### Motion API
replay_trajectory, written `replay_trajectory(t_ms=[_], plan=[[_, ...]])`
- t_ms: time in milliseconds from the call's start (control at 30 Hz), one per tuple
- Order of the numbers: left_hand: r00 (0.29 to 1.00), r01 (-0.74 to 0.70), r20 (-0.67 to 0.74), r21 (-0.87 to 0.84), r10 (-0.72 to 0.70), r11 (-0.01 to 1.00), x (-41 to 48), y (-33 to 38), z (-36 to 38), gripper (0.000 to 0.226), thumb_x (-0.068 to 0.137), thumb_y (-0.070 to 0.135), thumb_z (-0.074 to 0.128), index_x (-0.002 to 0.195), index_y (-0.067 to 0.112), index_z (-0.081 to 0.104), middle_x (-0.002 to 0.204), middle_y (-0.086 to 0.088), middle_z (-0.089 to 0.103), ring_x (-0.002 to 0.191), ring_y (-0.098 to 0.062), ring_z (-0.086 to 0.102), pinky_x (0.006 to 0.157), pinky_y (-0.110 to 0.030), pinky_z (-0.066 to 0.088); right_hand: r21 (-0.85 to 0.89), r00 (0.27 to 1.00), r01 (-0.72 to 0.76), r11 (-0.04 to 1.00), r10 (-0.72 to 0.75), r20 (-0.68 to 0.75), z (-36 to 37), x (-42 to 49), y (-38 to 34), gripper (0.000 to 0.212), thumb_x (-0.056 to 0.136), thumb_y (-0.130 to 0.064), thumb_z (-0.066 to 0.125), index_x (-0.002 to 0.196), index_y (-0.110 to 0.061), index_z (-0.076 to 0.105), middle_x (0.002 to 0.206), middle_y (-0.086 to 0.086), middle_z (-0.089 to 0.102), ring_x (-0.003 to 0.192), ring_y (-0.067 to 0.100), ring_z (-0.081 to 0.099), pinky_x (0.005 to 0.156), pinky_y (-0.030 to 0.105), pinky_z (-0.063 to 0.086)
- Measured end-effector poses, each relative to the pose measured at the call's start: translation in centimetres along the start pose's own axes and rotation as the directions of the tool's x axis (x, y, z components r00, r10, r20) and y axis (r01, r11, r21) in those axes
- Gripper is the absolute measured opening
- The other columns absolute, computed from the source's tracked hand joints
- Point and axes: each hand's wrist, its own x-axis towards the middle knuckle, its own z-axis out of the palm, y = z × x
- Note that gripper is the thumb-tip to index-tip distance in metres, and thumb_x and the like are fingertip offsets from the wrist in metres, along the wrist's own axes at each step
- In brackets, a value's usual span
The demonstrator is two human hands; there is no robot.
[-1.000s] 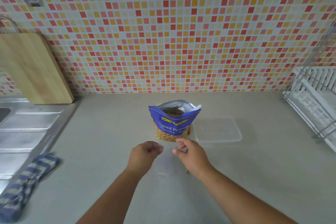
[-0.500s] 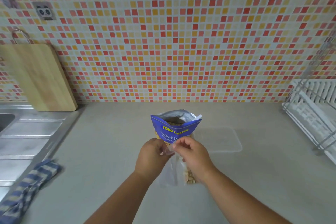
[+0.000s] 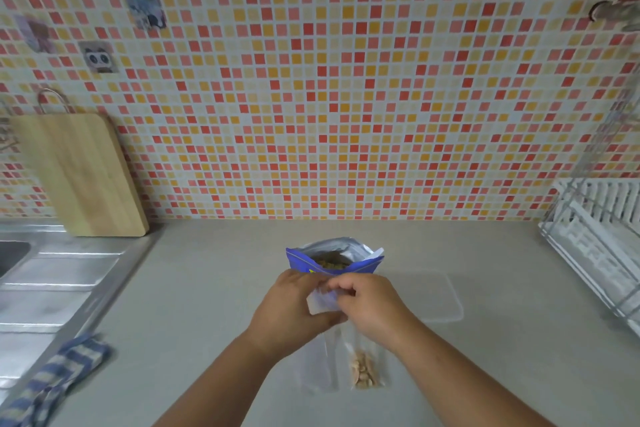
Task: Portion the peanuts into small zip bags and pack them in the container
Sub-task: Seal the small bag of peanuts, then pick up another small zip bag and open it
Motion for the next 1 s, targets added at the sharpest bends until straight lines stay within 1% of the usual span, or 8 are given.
replay_trajectory(t_ms=[133, 233, 300, 400, 467, 600, 867, 1000], plan=[[0.999, 0.027, -0.021, 0.037, -0.027, 0.999, 1.1, -0.1, -1.3, 0.047, 0.066, 0.057, 0.067, 0.107, 0.034, 0.065, 0.094, 0.027, 0.055, 0.092, 0.005, 0.046, 0.079, -0.002, 0.032, -0.031, 0.998, 0.056, 0.998, -0.056, -0.011, -1.9, 1.2, -1.6, 0.029, 0.089, -0.009, 0.052, 0.1, -0.025, 0.074, 0.085, -0.016, 0.064, 0.072, -0.006, 0.057, 0.064, -0.001, 0.04], [0.993, 0.101, -0.062, 0.027, -0.099, 0.995, 2.0, -0.7, -2.3, 0.041, 0.072, 0.046, 0.072, 0.109, 0.032, 0.064, 0.097, 0.022, 0.057, 0.094, -0.004, 0.052, 0.08, -0.011, 0.037, -0.301, 0.979, 0.055, 0.952, -0.111, -0.17, -4.3, 3.5, -1.5, 0.023, 0.089, -0.017, 0.054, 0.102, -0.025, 0.071, 0.102, -0.005, 0.062, 0.094, 0.007, 0.057, 0.08, 0.014, 0.043], [0.991, 0.123, -0.05, 0.022, -0.122, 0.992, 2.8, -0.9, -2.7, 0.036, 0.077, 0.042, 0.07, 0.11, 0.029, 0.061, 0.1, 0.018, 0.058, 0.095, -0.007, 0.055, 0.08, -0.017, 0.04, -0.568, 0.987, -0.091, 0.818, -0.001, -0.16, -5.6, 5.3, -1.0, 0.028, 0.09, -0.022, 0.053, 0.116, -0.024, 0.062, 0.117, 0.003, 0.059, 0.108, 0.022, 0.053, 0.089, 0.03, 0.046], [0.986, 0.162, 0.034, 0.077, -0.165, 0.984, 3.8, -1.1, -2.7, 0.039, 0.085, 0.05, 0.057, 0.117, 0.028, 0.053, 0.112, 0.011, 0.058, 0.1, -0.009, 0.054, 0.083, -0.022, 0.044, -0.722, 0.975, -0.2, 0.662, 0.207, -0.081, -6.4, 6.9, -1.1, 0.028, 0.086, -0.011, 0.056, 0.112, -0.014, 0.065, 0.094, 0.005, 0.062, 0.082, 0.023, 0.058, 0.073, 0.028, 0.048], [0.976, 0.177, 0.098, 0.147, -0.192, 0.973, 4.3, -1.5, -2.5, 0.044, 0.086, 0.055, 0.051, 0.121, 0.028, 0.049, 0.119, 0.006, 0.058, 0.104, -0.013, 0.053, 0.085, -0.026, 0.045, -0.753, 0.971, -0.186, 0.632, 0.234, -0.043, -6.3, 7.5, -1.6, 0.023, 0.085, -0.005, 0.056, 0.105, -0.007, 0.066, 0.074, 0.001, 0.051, 0.068, 0.021, 0.051, 0.068, 0.027, 0.043], [0.959, 0.182, 0.179, 0.203, -0.219, 0.962, 4.5, -1.8, -2.1, 0.049, 0.088, 0.055, 0.049, 0.127, 0.026, 0.044, 0.124, 0.002, 0.057, 0.109, -0.017, 0.051, 0.089, -0.031, 0.047, -0.751, 0.974, -0.15, 0.643, 0.226, -0.001, -4.5, 8.5, -1.8, 0.02, 0.087, -0.01, 0.057, 0.104, -0.007, 0.066, 0.067, 0.002, 0.043, 0.073, 0.023, 0.052, 0.068, 0.028, 0.043], [0.95, 0.215, 0.205, 0.113, -0.235, 0.97, 4.2, -2.0, -2.5, 0.05, 0.086, 0.056, 0.051, 0.125, 0.026, 0.043, 0.126, 0.004, 0.056, 0.108, -0.012, 0.053, 0.079, -0.023, 0.046, -0.758, 0.925, -0.209, 0.618, 0.377, 0.053, -4.1, 9.4, -2.8, 0.03, 0.085, -0.008, 0.062, 0.115, -0.007, 0.059, 0.072, 0.004, 0.043, 0.084, 0.02, 0.05, 0.074, 0.027, 0.042], [0.952, 0.201, 0.214, 0.109, -0.22, 0.974, 4.0, -2.0, -2.7, 0.051, 0.085, 0.058, 0.051, 0.124, 0.026, 0.044, 0.123, 0.004, 0.058, 0.106, -0.012, 0.054, 0.08, -0.023, 0.046, -0.696, 0.892, -0.307, 0.65, 0.452, 0.029, -2.3, 9.9, -2.8, 0.023, 0.087, -0.009, 0.059, 0.11, -0.008, 0.058, 0.072, 0.004, 0.046, 0.07, 0.017, 0.049, 0.073, 0.026, 0.041]])
